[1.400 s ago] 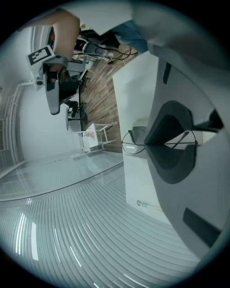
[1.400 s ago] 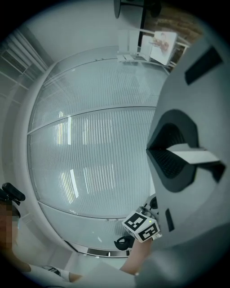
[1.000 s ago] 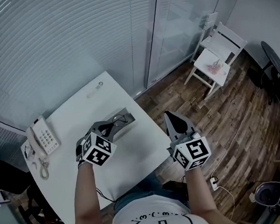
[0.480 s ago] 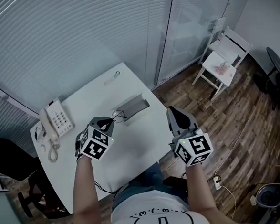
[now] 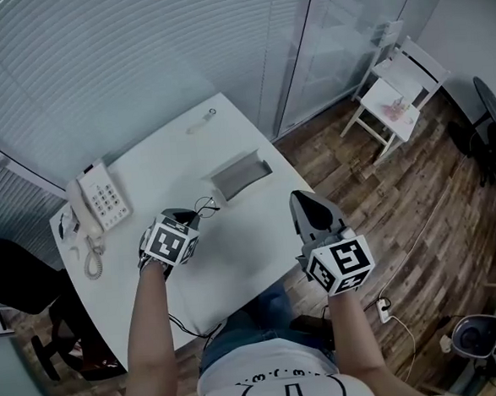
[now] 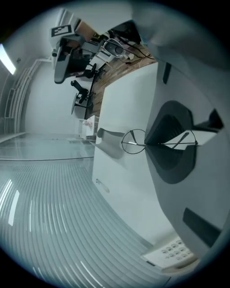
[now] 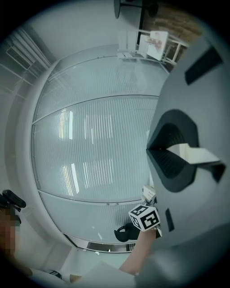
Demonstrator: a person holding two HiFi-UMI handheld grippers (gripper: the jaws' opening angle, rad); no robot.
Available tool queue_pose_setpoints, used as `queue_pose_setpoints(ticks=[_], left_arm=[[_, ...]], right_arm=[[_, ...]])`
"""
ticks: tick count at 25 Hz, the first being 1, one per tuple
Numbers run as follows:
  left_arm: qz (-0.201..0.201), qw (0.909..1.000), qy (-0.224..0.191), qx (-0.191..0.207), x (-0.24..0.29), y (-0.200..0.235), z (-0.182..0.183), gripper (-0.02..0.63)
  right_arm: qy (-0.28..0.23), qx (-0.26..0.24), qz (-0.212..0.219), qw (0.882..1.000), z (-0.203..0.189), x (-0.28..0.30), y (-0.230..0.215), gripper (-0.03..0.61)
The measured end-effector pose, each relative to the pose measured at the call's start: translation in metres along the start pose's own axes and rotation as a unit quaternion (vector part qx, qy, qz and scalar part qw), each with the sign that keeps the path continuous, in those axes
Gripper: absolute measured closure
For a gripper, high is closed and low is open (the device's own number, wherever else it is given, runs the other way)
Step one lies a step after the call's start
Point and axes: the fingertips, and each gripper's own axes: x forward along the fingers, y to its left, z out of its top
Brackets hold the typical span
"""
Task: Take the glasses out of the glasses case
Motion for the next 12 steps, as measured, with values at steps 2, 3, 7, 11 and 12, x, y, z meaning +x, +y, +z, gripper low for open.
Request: queue_pose_setpoints(ticks=[2,3,7,11,12], left_arm=[[-0.002,0.9998,0.020,-0.001,0.012,0.002,-0.010,0.592],[-0.002,0.9996,0.027,-0.002,0.017,0.003,-0.014,0.592],[-0.004,0.9993,0.032,-0.021,0.030,0.008,-0.023,0.591],[0.001,0.9996,0.025,-0.011,0.032,0.010,-0.022,0.587],[0.001,0.9997,0.022,-0.007,0.032,0.009,-0.022,0.557]], right_arm=[[0.012,0.000,0.002,1.000,-0.009,0.002,0.003,0.568],[0.019,0.000,0.003,1.000,-0.014,0.002,0.005,0.568],[0.038,-0.003,0.006,0.999,-0.026,0.004,0.010,0.568],[0.040,-0.005,0.006,0.999,-0.027,0.004,0.012,0.568],[0.040,-0.005,0.004,0.999,-0.026,0.004,0.014,0.568]])
